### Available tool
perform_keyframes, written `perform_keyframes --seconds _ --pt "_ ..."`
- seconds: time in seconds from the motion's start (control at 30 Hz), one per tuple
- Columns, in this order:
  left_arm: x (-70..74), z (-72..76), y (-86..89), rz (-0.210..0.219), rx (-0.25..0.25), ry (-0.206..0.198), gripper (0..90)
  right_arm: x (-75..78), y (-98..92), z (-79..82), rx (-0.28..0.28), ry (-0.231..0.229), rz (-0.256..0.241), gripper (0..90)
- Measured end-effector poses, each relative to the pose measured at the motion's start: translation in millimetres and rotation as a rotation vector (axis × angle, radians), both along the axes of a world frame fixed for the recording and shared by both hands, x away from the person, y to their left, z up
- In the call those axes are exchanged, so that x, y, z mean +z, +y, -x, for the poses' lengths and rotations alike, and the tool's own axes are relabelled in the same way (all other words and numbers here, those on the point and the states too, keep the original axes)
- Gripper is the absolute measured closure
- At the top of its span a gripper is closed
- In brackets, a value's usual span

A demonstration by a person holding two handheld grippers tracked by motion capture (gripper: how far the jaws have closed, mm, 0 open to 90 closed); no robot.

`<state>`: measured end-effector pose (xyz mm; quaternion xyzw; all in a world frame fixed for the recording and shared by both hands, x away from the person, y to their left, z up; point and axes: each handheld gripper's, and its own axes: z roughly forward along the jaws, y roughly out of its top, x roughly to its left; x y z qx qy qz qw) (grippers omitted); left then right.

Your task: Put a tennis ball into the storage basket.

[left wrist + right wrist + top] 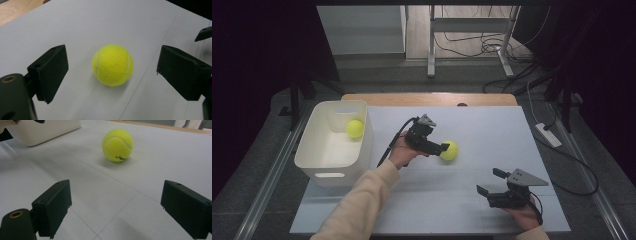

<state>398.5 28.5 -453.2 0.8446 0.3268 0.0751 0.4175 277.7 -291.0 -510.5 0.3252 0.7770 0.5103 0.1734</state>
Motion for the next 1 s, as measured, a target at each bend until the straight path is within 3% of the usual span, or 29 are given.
perform_keyframes --seconds 1.0 --pt "-22.0 -14.0 -21.8 -0.053 -0.019 0.058 10.4 -0.1 -0.9 -0.3 -0.004 0.004 -0.008 9.9"
